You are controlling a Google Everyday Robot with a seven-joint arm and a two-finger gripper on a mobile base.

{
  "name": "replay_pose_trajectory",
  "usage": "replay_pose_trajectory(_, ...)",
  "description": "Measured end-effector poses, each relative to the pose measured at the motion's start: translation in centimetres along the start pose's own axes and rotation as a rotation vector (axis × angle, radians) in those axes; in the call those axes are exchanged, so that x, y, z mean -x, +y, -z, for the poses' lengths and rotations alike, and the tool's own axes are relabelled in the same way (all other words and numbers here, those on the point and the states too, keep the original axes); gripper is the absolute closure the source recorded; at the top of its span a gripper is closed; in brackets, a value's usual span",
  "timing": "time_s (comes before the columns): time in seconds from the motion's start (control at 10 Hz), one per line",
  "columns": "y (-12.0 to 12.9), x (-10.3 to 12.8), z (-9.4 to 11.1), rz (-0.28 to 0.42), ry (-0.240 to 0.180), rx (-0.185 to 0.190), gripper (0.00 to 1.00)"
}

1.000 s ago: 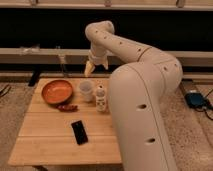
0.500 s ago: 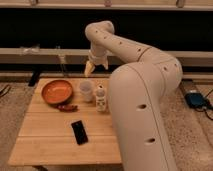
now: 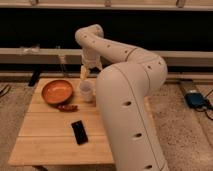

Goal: Place the ceramic cup in the ceramic bowl

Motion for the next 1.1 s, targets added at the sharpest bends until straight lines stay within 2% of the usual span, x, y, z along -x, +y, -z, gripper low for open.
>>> replay_pose_trajectory(0.5,1.4,-1.2,-3.6,0.041,0.107,-0.003,0.2)
replay_pose_trajectory(1.1,0.1,-2.4,-7.4,0.028,0.166,0.021,0.2)
